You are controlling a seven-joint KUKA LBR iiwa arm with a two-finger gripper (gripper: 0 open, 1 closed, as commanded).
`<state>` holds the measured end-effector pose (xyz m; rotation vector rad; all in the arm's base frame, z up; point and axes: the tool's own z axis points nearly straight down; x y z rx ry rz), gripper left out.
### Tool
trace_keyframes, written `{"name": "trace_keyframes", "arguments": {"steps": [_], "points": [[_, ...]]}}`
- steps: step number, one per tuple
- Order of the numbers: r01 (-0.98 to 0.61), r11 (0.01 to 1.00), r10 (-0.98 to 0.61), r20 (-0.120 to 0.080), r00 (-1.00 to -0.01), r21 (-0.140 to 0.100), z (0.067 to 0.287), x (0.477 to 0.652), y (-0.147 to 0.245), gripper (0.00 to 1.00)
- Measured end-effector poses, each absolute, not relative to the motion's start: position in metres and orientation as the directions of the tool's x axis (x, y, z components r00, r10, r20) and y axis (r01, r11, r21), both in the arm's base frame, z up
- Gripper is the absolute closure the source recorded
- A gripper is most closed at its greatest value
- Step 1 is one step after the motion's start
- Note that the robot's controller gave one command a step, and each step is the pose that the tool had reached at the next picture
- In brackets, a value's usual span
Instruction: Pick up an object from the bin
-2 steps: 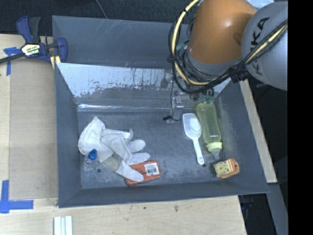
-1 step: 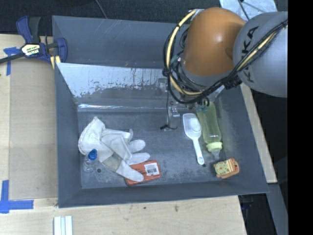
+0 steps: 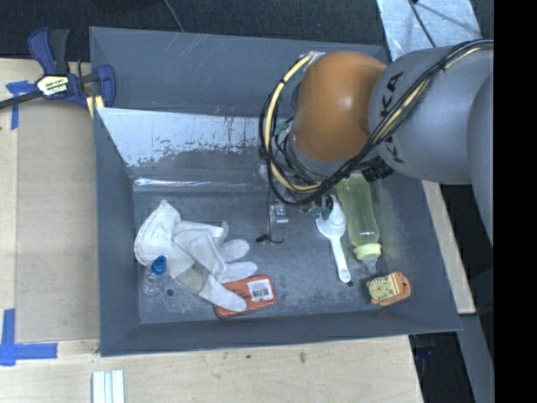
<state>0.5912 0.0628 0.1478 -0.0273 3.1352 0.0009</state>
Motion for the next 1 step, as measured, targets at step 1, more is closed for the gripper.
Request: {"name": "trace_keyframes", "arguments": {"steps": [1], "points": [[-0.021, 1.0, -0.021, 0.005, -1.0, -0.001, 0.1327, 0.6038, 0.0893, 0.0]]}}
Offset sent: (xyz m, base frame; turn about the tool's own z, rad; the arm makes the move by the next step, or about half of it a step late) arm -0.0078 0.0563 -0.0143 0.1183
